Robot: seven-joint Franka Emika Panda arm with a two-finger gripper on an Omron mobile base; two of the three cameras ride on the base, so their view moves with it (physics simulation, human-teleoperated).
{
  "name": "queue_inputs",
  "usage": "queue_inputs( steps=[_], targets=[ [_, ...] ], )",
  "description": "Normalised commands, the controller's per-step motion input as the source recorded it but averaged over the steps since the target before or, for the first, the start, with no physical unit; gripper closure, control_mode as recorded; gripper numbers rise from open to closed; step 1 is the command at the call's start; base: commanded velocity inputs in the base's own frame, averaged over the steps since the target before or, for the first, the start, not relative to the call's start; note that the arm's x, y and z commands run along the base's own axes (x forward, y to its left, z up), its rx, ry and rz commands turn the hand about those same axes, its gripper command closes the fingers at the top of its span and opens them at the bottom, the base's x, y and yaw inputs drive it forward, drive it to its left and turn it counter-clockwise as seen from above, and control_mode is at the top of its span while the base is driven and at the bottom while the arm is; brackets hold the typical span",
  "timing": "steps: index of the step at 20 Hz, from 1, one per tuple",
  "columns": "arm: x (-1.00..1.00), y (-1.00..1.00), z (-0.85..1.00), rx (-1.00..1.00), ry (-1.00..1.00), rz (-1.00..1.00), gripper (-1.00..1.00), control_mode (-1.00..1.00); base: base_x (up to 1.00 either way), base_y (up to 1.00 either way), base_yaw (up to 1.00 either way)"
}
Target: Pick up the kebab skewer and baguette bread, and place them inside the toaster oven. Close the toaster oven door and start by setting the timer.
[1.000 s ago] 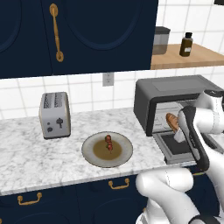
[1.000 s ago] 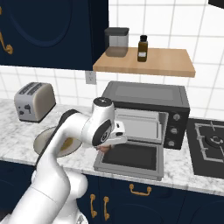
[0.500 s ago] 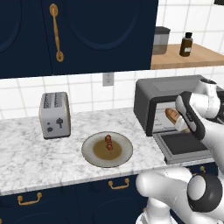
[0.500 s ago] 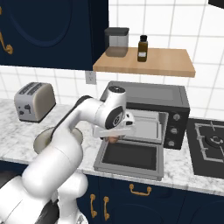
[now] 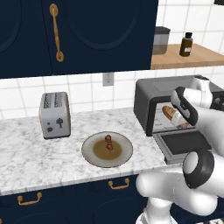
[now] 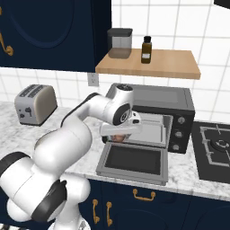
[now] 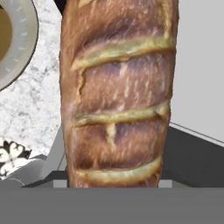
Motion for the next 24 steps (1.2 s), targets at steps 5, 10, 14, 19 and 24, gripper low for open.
queue_inputs(
  steps=[5, 10, 14, 19, 24],
  targets=[
    [0.29, -0.02, -0.1, 0.0, 0.0, 0.0, 1.0, -1.0, 0.0, 0.0, 0.0],
    [0.33, 0.0, -0.26, 0.0, 0.0, 0.0, 1.0, -1.0, 0.0, 0.0, 0.0],
    [0.39, 0.0, -0.21, 0.01, 0.0, -0.01, 1.0, -1.0, 0.0, 0.0, 0.0],
    [0.42, 0.0, -0.13, 0.05, 0.0, -0.05, 1.0, -1.0, 0.0, 0.0, 0.0],
    [0.21, 0.0, -0.24, 0.02, 0.0, -0.1, 1.0, -1.0, 0.0, 0.0, 0.0]
  ],
)
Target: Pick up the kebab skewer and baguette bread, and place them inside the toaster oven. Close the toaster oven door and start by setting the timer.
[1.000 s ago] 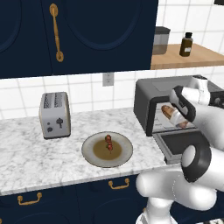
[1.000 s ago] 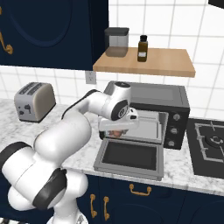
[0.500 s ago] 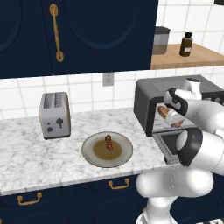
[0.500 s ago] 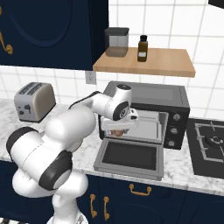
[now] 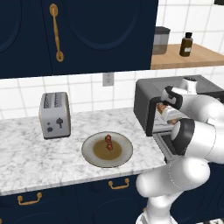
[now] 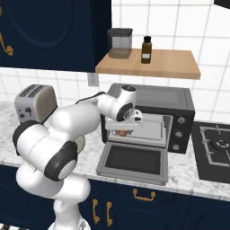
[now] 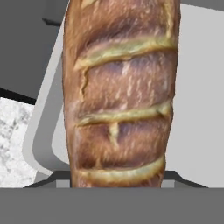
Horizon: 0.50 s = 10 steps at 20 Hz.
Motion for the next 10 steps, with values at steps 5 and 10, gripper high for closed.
queue_inputs(
  steps=[5, 10],
  targets=[
    [0.0, 0.04, -0.32, 0.0, 0.0, -0.09, -1.0, -1.0, 0.0, 0.0, 0.0],
    [-0.03, 0.0, -0.09, 0.0, 0.0, -0.04, -1.0, -1.0, 0.0, 0.0, 0.0]
  ],
)
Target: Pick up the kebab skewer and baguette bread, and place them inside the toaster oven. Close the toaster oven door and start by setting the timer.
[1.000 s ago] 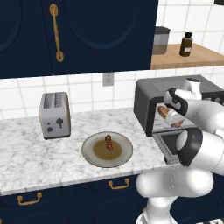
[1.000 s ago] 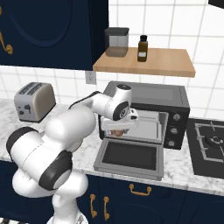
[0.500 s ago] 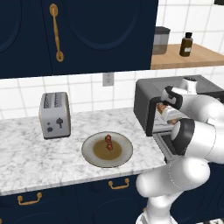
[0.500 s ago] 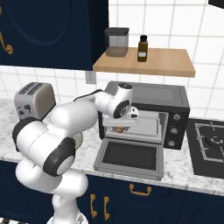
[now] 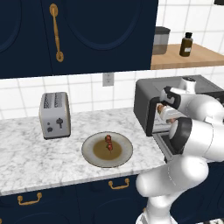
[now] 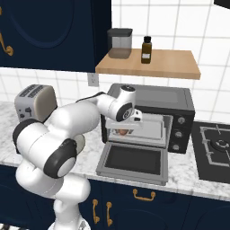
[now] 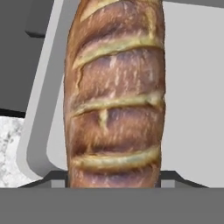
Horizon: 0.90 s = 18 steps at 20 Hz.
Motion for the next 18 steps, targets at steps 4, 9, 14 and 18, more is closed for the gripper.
queue_inputs(
  steps=[4, 9, 14, 18],
  targets=[
    [-0.26, 0.0, -0.14, 0.0, 0.0, -0.02, -1.0, -1.0, 0.0, 0.0, 0.0],
    [-0.35, 0.0, -0.09, 0.0, 0.0, -0.01, -1.0, -1.0, 0.0, 0.0, 0.0],
    [-0.54, 0.0, -0.03, 0.0, 0.03, -0.01, -1.0, -1.0, 0.0, 0.0, 0.0],
    [-0.61, 0.0, 0.2, 0.0, 0.02, -0.03, -1.0, -1.0, 0.0, 0.0, 0.0]
  ],
)
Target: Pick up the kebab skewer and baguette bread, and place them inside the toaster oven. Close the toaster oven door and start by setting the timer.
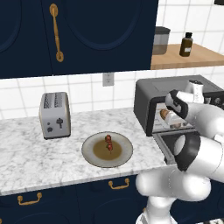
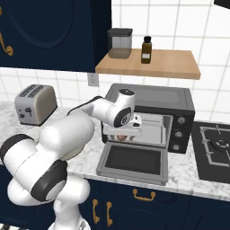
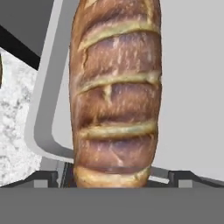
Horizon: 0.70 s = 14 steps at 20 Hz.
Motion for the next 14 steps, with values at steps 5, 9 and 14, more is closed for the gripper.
queue_inputs(
  steps=[5, 9, 14],
  targets=[
    [-0.87, 0.1, 0.91, 0.01, -0.03, -0.05, -1.0, -1.0, 0.0, 0.0, 0.0],
    [-1.0, 0.62, 0.29, 0.03, 0.0, -0.17, -1.0, -1.0, 0.0, 0.0, 0.0],
    [-0.94, 1.0, 0.0, 0.0, -0.01, -0.18, -1.0, -1.0, 0.0, 0.0, 0.0]
  ],
)
